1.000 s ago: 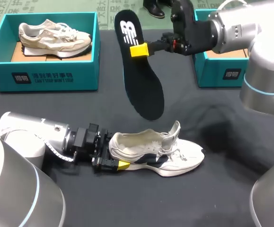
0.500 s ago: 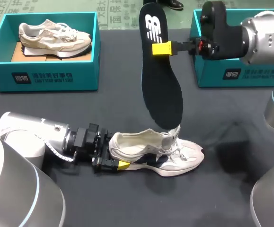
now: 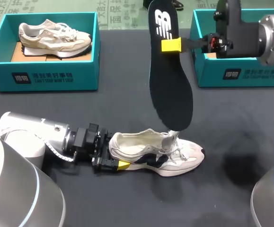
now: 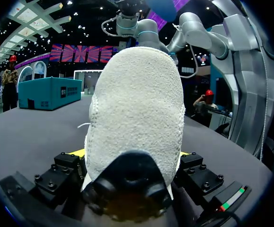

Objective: Take the shoe out of the shoebox, open the shoe tongue, remove and reinsert the insole, then place the shoe into the shoebox

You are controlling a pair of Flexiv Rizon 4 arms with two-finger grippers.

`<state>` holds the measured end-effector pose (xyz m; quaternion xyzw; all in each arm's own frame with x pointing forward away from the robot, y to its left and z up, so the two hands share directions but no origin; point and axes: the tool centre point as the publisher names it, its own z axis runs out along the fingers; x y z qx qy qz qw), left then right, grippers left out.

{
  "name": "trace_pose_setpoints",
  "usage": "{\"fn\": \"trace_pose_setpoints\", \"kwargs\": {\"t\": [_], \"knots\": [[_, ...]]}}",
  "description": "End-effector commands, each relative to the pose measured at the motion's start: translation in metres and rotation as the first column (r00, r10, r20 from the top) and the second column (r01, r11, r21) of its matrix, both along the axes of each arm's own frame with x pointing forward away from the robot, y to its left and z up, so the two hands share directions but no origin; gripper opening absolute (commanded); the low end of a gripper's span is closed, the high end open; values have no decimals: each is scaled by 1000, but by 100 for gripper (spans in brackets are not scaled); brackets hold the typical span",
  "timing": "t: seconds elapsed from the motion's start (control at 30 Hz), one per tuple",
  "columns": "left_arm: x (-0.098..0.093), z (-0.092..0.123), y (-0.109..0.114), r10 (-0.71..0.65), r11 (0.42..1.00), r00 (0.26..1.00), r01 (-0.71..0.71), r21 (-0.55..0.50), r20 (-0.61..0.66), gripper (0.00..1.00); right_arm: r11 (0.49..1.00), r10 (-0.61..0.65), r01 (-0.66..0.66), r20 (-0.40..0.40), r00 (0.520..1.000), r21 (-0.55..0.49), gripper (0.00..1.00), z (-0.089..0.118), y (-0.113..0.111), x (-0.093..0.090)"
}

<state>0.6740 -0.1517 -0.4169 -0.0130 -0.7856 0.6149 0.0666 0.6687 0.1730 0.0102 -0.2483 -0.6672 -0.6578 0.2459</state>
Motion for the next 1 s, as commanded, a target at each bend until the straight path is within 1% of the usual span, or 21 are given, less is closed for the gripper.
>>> {"fn": "trace_pose_setpoints", "kwargs": {"t": [0.03,0.33,0.6,0.7,0.83,1.0], "knots": [[0,-1,0,1,1000,1000,-1,1,0,0,998,-55,56,4,998,-36,0,4,-11,-23],[0,-1,0,1,1000,1000,-1,1,0,0,996,-63,63,10,998,-56,0,10,-11,-31],[0,-1,0,1,1000,1000,-1,1,0,0,997,-67,67,1,998,-48,0,9,-10,-32],[0,-1,0,1,1000,1000,-1,1,0,0,997,-58,58,14,998,-47,0,9,-8,-34],[0,-1,0,1,1000,1000,-1,1,0,0,998,-40,41,31,999,-38,0,5,-5,-39],[0,-1,0,1,1000,1000,-1,1,0,0,999,-29,30,28,999,-40,0,-1,-3,-43]]}}
